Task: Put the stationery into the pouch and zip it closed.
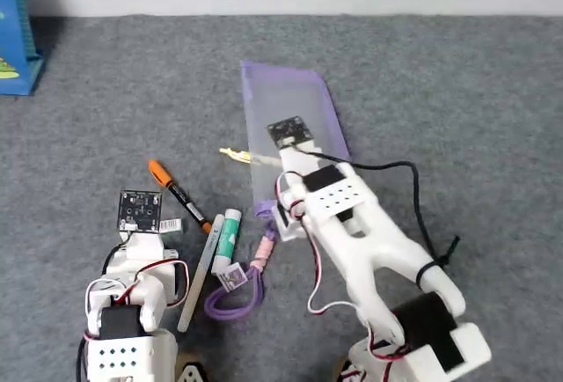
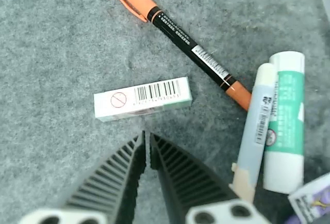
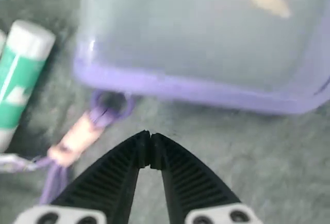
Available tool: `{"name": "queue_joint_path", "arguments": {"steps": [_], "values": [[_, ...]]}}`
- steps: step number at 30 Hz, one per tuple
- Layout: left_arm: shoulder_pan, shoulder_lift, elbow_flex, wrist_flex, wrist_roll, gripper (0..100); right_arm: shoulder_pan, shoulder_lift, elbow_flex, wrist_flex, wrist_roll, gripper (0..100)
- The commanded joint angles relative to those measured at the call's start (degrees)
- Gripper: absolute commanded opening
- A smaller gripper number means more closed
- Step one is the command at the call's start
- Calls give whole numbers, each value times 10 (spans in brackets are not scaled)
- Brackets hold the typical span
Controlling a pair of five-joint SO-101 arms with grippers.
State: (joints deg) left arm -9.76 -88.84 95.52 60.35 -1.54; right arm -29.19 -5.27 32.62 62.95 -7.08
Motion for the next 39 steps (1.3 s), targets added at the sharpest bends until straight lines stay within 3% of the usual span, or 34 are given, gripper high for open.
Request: {"name": "queue_joint_path", "arguments": {"steps": [1, 6, 12, 25, 34, 39], "values": [[-3, -7, -7, -13, -4, 14, -34, -9, -60, 85, -54, 52], [-3, -7, -7, -13, -4, 14, -88, -8, -110, 158, -121, 183], [-3, -7, -7, -13, -4, 14, -145, -2, -109, 140, -165, 289], [-3, -7, -7, -13, -4, 14, -148, 130, -88, -15, -207, 288], [-3, -7, -7, -13, -4, 14, -148, 147, -88, -7, -205, 284], [-3, -7, -7, -13, -4, 14, -148, 145, -88, -6, -205, 131]]}}
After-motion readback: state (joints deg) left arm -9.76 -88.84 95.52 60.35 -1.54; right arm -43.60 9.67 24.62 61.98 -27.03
